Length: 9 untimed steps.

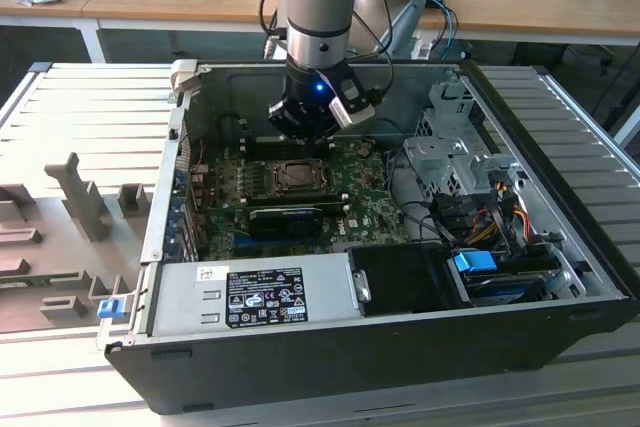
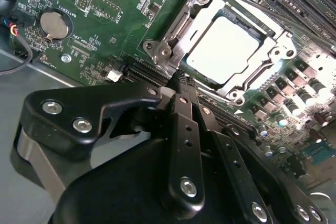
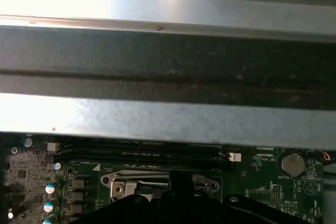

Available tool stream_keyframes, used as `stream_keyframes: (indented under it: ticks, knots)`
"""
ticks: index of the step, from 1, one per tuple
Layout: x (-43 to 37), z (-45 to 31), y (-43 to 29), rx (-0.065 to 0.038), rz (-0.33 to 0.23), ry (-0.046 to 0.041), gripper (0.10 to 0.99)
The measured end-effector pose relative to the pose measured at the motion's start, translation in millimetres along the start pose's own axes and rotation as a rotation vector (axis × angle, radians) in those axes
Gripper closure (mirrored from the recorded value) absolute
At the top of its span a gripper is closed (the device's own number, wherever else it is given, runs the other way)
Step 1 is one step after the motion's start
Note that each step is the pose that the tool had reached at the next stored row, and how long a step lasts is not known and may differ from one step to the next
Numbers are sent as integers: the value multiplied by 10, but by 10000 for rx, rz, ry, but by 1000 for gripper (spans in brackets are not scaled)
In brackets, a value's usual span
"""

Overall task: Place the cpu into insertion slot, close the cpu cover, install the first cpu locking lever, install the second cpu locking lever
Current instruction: 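Install the second cpu locking lever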

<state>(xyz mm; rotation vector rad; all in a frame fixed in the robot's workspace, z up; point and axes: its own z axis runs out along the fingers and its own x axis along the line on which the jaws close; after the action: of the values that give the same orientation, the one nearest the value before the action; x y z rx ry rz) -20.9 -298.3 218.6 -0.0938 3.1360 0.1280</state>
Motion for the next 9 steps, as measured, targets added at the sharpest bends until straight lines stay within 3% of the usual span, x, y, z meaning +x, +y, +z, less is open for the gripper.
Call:
stream_keyframes:
  ticks: [4,9]
  knots:
    - [2,-3,-29,0,0,1,980]
    - [7,-9,-114,-1,0,0,980]
